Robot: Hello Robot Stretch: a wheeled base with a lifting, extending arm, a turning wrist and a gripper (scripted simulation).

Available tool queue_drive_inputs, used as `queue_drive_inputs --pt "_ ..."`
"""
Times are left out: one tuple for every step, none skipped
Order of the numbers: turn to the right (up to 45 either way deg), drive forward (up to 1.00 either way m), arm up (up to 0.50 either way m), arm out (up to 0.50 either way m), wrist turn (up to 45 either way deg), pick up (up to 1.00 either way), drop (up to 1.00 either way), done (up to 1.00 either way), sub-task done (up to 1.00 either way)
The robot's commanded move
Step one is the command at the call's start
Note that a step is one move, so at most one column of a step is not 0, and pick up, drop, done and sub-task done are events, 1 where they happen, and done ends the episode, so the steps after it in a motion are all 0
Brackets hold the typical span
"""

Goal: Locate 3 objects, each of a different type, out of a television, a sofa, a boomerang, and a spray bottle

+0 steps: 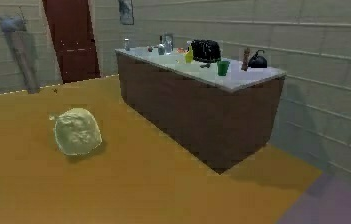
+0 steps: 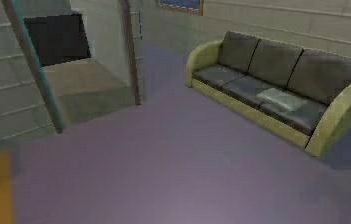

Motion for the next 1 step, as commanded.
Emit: queue_drive_inputs --pt "0.0 1.0 0.0 0.0 0.0 0.0 0.0 0.0 0.0"
